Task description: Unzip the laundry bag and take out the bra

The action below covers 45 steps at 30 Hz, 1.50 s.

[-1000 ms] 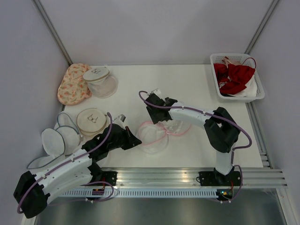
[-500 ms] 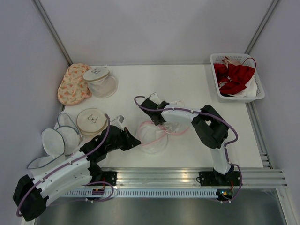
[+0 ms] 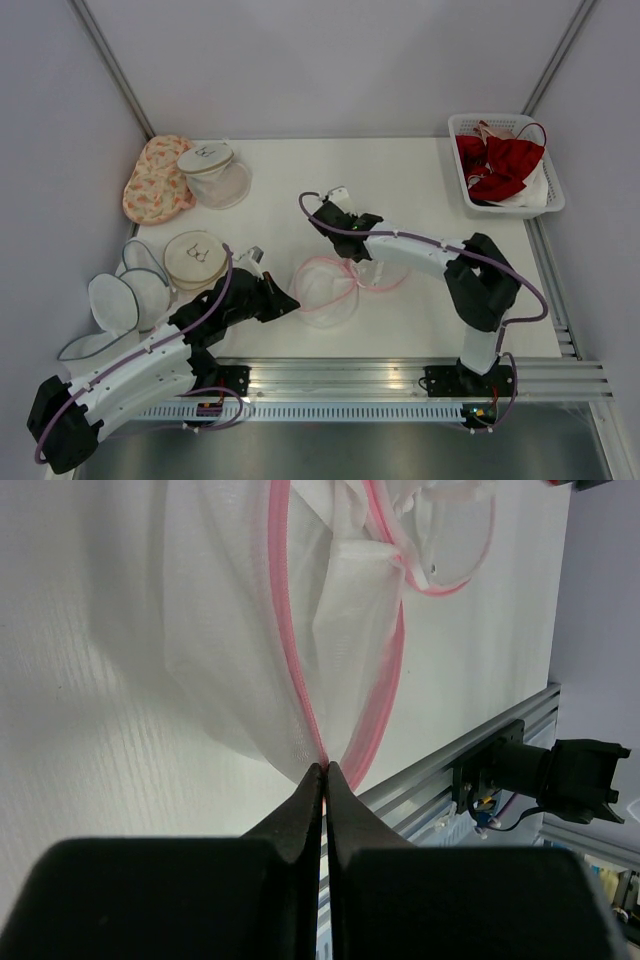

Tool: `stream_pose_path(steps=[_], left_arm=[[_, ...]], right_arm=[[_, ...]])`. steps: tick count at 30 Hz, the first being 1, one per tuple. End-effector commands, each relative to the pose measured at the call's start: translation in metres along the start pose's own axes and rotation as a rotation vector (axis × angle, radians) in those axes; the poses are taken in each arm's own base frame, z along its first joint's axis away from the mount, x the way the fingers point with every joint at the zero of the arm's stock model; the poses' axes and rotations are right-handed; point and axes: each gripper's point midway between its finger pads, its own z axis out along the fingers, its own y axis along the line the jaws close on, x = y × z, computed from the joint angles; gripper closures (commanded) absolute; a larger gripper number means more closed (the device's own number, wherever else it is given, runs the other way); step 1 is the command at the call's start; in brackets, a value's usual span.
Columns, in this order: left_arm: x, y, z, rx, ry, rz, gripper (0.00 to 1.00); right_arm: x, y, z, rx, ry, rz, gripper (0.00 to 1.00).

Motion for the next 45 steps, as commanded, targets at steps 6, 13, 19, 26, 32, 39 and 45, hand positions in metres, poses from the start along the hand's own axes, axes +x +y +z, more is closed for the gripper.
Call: stream_pose_path(steps=[6,13,19,26,32,39,45], left_arm=[[-0.005,-0.002,0.000,-0.002,-0.018,-0.018,0.98],[-0.007,-0.008,0.000,0.000,-0.009,-0.003,0.98],[-0.011,-0.012,-0.003,-0.004,-0.012,0.012,0.98],[-0.012,-0.020,-0.002,-0.001,0.012,0.019,0.98],[-0.016,-0.024,-0.004,-0.002,0.009,0.030,0.98],[-0.014,-0.022,-0.002,-0.015,0.020,0.029,0.98],[-0.014,-0.021,-0.001,-0.013,0.015,0.028,0.98]], right_arm=[[-0.092,-0.064,-0.075,-0.193,-0.219,0.338,1.00],[-0.132,-0.175,-0.082,-0.124,-0.340,0.644,1.00],[-0.184,-0.303,-0.100,0.019,-0.495,0.801,1.00],[-0.223,-0.436,-0.124,0.130,-0.656,0.969,1.00],[-0.221,-0.503,-0.122,0.205,-0.686,1.051,1.00],[-0.169,-0.502,-0.024,0.185,-0.486,1.096,1.00],[-0.107,-0.475,0.059,0.197,-0.283,1.114,0.99]])
